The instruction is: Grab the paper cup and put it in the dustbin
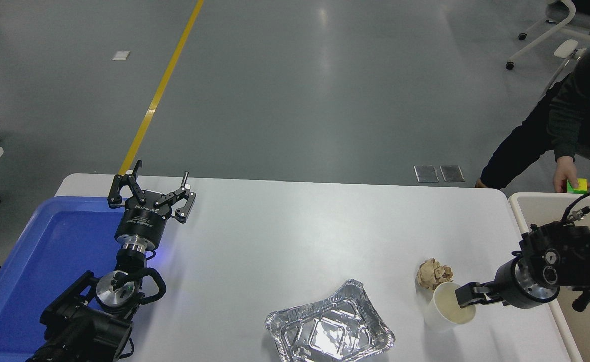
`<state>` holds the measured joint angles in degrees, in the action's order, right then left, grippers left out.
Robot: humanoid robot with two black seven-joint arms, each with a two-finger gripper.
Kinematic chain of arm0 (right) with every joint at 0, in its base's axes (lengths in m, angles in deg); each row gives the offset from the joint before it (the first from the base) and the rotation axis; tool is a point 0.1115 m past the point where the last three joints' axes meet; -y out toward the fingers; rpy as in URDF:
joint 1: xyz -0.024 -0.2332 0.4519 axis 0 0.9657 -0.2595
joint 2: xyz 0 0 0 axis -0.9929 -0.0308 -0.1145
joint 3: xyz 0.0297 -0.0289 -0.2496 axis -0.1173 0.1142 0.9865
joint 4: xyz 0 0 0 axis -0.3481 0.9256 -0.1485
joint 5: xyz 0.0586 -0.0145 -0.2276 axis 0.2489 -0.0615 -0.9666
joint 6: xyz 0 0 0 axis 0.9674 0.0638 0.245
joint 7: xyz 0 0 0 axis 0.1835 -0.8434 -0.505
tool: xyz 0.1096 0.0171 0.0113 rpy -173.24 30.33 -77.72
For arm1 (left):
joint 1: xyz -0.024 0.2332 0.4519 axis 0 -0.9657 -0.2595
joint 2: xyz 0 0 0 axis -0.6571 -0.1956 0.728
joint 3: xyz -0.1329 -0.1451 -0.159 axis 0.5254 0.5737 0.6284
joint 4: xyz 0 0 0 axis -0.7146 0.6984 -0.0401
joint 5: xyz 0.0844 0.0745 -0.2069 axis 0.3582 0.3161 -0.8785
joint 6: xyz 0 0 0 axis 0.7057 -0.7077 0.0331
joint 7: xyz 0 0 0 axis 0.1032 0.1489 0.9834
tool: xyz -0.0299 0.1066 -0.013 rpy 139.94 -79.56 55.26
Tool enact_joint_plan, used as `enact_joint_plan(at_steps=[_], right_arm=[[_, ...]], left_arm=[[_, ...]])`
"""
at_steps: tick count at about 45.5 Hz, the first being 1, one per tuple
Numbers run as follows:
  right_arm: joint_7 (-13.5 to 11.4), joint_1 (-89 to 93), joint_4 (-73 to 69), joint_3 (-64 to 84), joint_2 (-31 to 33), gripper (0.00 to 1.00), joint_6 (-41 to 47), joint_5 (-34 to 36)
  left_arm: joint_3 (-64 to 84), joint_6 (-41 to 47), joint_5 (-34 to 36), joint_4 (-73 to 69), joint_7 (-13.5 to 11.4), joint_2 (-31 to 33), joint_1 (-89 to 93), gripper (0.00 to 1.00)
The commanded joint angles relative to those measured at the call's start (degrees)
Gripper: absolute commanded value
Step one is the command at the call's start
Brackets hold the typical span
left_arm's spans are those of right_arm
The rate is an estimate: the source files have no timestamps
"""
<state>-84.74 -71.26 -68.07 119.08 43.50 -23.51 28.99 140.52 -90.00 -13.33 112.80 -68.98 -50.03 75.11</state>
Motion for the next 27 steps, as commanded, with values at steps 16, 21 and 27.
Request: enact_joint_plan(at_steps=[16,21,27], right_arm=[[1.5,0.6,0.2,0.3,0.8,0.00,-0.6,-2.2],[1.5,-0.9,-0.4,0.3,2.3,0.00,0.0,-2.0],[1.6,-3.5,-2.3,0.3,4.4,0.00,0.7,-2.0]], left_arm=[[0.0,0.0,0.0,0.0,0.0,0.0,0.0,0.99],[0.0,0.0,0.0,0.0,0.0,0.0,0.0,0.99],[0.0,0.0,0.0,0.0,0.0,0.0,0.0,0.99]])
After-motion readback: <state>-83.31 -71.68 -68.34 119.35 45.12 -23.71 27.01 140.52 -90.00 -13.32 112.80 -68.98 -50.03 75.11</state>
